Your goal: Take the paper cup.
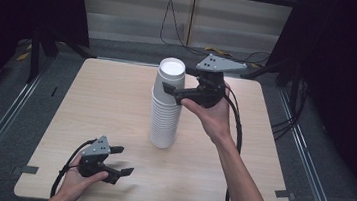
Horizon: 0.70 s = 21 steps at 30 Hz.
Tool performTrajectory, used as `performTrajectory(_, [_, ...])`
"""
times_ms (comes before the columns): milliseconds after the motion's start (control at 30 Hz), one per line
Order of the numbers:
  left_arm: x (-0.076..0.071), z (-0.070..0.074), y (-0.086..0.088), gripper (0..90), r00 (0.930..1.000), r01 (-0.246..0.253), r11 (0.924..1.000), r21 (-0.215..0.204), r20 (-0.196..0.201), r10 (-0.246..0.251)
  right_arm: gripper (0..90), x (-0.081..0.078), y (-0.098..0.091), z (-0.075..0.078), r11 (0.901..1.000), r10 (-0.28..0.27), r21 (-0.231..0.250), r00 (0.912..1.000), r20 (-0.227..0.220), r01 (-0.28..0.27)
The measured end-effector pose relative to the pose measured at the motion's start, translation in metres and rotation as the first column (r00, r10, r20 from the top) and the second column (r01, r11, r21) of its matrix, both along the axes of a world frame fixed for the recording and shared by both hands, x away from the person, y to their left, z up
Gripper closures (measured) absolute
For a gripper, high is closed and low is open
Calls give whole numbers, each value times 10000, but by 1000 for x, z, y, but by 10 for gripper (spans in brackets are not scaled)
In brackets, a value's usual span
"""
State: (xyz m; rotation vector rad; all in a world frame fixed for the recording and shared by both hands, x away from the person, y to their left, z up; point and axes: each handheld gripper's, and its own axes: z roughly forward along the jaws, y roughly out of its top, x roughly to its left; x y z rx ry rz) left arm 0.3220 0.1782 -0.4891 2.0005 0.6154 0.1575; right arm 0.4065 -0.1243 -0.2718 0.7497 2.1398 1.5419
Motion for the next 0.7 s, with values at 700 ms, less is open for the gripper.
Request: performTrajectory(700, [0,-1,-1,167,10000,29,10000,63,-34,-28,161,20,19,11,9945,368,-946,9947,-956,-459])
